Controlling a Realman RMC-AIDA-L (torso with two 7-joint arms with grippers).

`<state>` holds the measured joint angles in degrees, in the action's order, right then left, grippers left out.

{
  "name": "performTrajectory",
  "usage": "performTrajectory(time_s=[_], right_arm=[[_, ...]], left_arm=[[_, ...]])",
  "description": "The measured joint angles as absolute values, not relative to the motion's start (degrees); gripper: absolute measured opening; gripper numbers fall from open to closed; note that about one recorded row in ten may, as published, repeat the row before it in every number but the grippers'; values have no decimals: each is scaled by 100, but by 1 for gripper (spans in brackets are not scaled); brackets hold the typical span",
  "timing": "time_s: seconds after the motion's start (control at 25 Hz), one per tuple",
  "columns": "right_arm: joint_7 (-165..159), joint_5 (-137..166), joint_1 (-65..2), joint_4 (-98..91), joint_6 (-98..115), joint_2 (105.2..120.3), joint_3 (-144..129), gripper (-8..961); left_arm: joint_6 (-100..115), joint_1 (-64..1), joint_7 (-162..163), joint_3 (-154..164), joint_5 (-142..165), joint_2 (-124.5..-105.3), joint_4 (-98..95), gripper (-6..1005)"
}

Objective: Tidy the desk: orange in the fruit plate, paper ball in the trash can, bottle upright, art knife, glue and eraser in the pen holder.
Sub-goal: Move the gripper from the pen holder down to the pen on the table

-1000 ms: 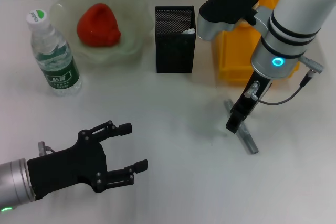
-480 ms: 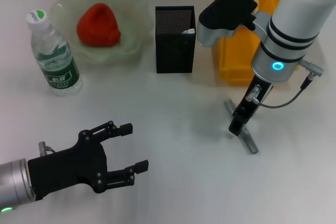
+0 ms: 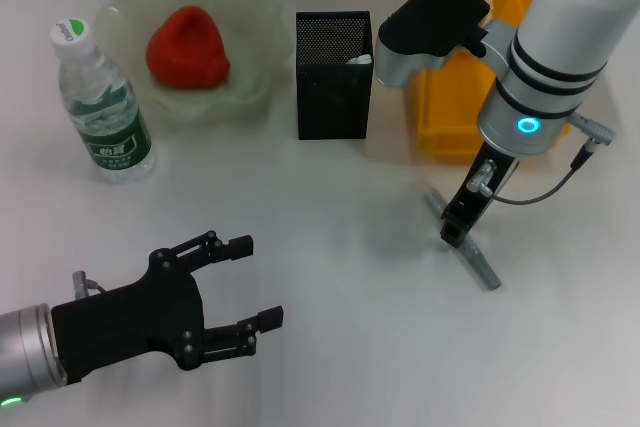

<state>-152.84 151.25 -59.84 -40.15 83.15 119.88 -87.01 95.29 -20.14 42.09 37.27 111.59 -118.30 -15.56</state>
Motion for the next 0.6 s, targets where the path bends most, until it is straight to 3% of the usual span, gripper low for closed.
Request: performTrajectory(time_s=[0.12,0.6], right_arm=[[-15284,15125,-5978,-4014,8312,11988,-8703,322],[-15283,15051,-5968,-3956,8275,11989,-8807,327]], left_arm=[[9529,-2018,4210,3727,11156,-11830,-1556,843],[9581,-2026,4210,3703,11153,-11822,-1556,843]])
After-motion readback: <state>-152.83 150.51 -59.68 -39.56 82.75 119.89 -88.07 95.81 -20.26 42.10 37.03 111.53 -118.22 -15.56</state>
